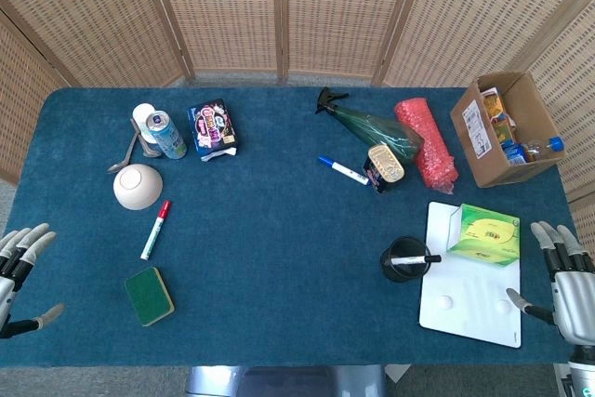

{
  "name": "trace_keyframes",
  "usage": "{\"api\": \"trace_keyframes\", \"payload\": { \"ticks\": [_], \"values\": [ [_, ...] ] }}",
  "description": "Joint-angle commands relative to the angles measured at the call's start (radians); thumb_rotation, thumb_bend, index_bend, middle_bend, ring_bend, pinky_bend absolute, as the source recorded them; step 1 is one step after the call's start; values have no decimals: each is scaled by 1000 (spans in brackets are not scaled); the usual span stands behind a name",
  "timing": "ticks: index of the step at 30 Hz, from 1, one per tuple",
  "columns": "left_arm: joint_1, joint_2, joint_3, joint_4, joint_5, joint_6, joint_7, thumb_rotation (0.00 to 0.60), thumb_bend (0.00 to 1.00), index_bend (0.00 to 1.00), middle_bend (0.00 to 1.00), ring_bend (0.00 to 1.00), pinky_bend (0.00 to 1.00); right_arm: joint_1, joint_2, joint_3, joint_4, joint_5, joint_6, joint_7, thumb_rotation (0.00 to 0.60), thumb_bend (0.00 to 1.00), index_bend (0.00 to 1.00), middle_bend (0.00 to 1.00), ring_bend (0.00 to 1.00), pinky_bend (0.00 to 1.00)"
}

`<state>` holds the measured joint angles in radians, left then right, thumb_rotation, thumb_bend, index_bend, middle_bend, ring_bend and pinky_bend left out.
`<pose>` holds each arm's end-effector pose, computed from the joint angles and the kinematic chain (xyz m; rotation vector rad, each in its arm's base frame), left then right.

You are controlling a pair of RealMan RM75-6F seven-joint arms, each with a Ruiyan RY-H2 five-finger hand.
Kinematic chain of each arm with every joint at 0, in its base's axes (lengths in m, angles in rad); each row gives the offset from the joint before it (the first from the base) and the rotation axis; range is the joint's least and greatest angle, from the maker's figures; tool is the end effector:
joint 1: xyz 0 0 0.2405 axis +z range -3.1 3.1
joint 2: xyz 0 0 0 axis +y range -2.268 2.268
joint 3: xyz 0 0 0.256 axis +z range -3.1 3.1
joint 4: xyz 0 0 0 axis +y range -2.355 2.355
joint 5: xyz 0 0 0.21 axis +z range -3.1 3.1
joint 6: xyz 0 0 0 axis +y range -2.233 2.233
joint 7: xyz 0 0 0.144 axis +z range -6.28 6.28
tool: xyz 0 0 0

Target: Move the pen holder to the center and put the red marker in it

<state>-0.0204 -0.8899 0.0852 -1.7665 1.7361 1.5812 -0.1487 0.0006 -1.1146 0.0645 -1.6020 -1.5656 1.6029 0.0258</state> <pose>-0.2797 0.1302 0.1973 -1.5305 -0.9699 -1.0014 -0.3108 -0.1570 0.1752 1.3163 -0.8367 0.9684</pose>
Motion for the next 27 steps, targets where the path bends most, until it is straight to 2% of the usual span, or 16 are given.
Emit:
{"api": "trace_keyframes", "payload": {
  "ticks": [1, 9, 15, 22, 27],
  "values": [
    [-1, 1, -1, 2, 1, 0, -3, 600, 174, 36, 0, 0, 37, 2, -2, -1, 0, 2, -5, -5, 600, 0, 0, 0, 0, 196],
    [-3, 1, 4, 3, 7, -6, -7, 600, 173, 35, 0, 0, 37, 7, -2, -5, -1, 12, -28, -2, 600, 0, 0, 0, 0, 196],
    [-3, 1, 4, 7, 16, 0, -12, 600, 174, 36, 0, 0, 37, 20, 32, -34, -14, -14, -72, 37, 600, 0, 0, 0, 0, 196],
    [0, 2, 6, 11, 21, 10, -20, 600, 174, 35, 0, 0, 36, 62, 53, -71, -12, -87, -133, 172, 600, 0, 0, 0, 0, 196],
    [3, 5, 6, 13, 24, 20, -26, 600, 175, 36, 0, 0, 37, 114, 23, -79, 25, -120, -193, 237, 600, 0, 0, 0, 0, 196]
  ]
}}
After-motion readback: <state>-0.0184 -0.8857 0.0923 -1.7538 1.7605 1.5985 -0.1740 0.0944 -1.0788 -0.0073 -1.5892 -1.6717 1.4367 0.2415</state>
